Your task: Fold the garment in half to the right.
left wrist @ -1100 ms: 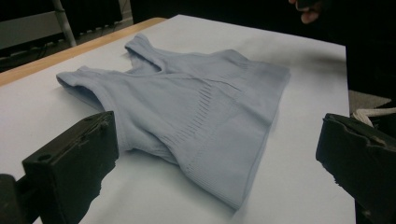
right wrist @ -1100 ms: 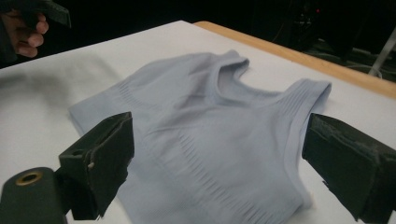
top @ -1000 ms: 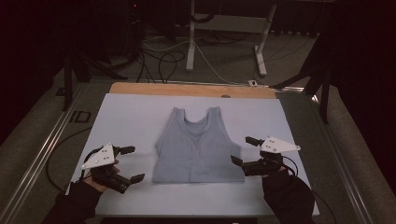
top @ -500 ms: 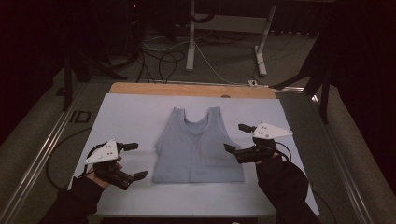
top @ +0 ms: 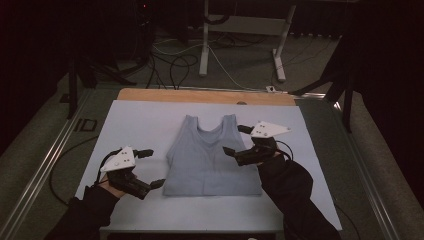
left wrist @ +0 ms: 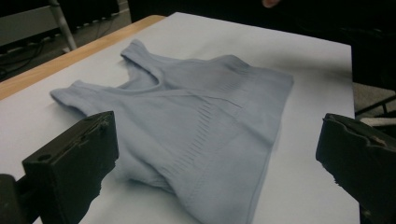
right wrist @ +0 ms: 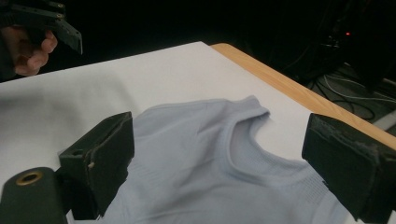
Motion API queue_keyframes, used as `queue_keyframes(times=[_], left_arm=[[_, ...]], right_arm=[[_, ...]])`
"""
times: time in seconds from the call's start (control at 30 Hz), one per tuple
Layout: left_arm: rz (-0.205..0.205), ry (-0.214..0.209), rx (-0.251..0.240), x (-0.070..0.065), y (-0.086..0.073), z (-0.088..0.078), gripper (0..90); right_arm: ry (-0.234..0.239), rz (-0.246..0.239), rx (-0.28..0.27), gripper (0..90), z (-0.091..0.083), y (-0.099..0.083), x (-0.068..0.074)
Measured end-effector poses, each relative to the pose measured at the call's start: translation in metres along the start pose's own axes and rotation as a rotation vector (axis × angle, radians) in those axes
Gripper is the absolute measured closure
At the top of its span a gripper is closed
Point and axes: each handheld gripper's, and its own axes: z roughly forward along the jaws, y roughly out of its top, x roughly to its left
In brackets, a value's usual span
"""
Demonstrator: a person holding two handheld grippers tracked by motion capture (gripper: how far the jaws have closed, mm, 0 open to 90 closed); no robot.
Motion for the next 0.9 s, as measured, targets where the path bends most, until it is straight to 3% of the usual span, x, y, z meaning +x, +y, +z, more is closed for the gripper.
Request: queue_keyframes(times=[0.17,0.27,0.33,0.53,0.77,0.83,0.9], left_arm=[[0.004,0.000,0.017,-0.004,0.005,0.006,0.4],[-0.029,-0.002,0.033,-0.004,0.005,0.012,0.4],[-0.030,0.014,0.040,-0.004,0.005,0.014,0.4],[-0.043,0.041,0.075,-0.007,0.000,0.028,0.4],[-0.076,0.062,0.103,-0.009,-0.007,0.033,0.4],[-0.080,0.060,0.108,-0.010,-0.008,0.034,0.4],[-0.087,0.070,0.139,-0.011,-0.012,0.036,0.4]], right_arm=[[0.015,0.003,-0.001,9.3,0.014,0.006,-0.003],[0.017,-0.007,-0.004,9.3,0.023,0.011,-0.004],[0.025,-0.013,-0.005,9.3,0.029,0.014,-0.006],[0.044,0.004,-0.010,9.3,0.050,0.020,-0.010],[0.064,0.001,0.000,9.3,0.076,0.024,-0.011],[0.068,0.020,0.005,9.3,0.083,0.024,-0.009],[0.078,0.006,0.001,9.3,0.089,0.024,-0.010]])
